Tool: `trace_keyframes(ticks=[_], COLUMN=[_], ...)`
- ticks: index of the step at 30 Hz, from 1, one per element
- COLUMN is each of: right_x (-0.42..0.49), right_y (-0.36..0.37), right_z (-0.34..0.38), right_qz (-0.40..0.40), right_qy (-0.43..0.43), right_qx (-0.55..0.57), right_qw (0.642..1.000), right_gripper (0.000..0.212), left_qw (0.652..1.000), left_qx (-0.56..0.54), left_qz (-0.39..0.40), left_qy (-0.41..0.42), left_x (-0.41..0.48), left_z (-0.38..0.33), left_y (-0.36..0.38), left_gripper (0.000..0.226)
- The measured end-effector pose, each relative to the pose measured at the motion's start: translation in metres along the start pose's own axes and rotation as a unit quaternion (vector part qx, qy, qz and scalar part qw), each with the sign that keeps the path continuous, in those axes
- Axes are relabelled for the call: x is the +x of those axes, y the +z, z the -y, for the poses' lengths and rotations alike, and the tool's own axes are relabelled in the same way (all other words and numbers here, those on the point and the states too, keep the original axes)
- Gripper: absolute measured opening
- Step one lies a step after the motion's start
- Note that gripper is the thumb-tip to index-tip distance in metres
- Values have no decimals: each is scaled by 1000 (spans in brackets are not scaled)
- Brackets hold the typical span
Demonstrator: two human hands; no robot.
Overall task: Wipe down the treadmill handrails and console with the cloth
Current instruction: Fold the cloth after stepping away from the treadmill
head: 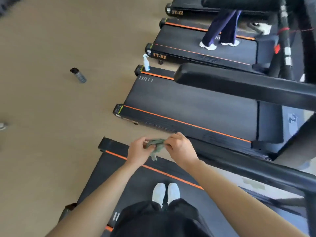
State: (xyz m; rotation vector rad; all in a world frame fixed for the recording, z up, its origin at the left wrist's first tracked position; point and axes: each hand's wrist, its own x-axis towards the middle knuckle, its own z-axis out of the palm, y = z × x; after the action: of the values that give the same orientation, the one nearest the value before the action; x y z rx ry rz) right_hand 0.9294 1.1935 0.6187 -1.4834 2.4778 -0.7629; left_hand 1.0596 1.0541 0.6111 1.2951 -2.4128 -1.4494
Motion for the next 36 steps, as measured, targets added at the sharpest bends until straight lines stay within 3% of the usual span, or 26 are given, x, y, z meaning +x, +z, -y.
trace_keyframes(ticks=[4, 7, 11, 13, 16, 18, 21, 25, 28, 32, 36], right_x=[29, 47, 68, 78, 95, 109, 132, 162, 184, 217, 261], right_y=[17, 29, 43, 52, 79, 104, 147, 205, 238, 274, 309], right_z=[30, 61, 112, 130, 156, 179, 219, 276, 323, 387, 445], right_qz=[126, 171, 253, 303, 340, 338, 342, 346, 363, 388, 410], right_qy=[36, 97, 236, 234, 165, 134, 137, 128, 126, 92, 2], right_qx=[147, 261, 470, 505, 446, 395, 343, 265, 237, 259, 270], right_qw=[980, 945, 812, 773, 812, 844, 864, 891, 892, 880, 871], right_gripper=[11, 12, 13, 10, 37, 31, 8, 20, 30, 19, 55], left_qw=[982, 933, 840, 833, 845, 837, 839, 830, 833, 852, 878], left_qx=[-155, -304, -499, -518, -494, -498, -477, -461, -458, -445, -433], left_qz=[-52, -111, -123, -115, -131, -151, -184, -233, -232, -207, -155], left_qy=[-99, -160, -175, -158, -158, -171, -186, -211, -205, -181, -131], left_x=[-13, -25, -38, -42, -43, -40, -35, -27, -23, -13, 14], left_z=[31, 48, 75, 97, 129, 152, 190, 246, 275, 303, 326], left_y=[-38, -60, -88, -102, -128, -150, -194, -266, -319, -381, -441], left_gripper=[15, 16, 52, 65, 55, 45, 41, 12, 11, 13, 16])
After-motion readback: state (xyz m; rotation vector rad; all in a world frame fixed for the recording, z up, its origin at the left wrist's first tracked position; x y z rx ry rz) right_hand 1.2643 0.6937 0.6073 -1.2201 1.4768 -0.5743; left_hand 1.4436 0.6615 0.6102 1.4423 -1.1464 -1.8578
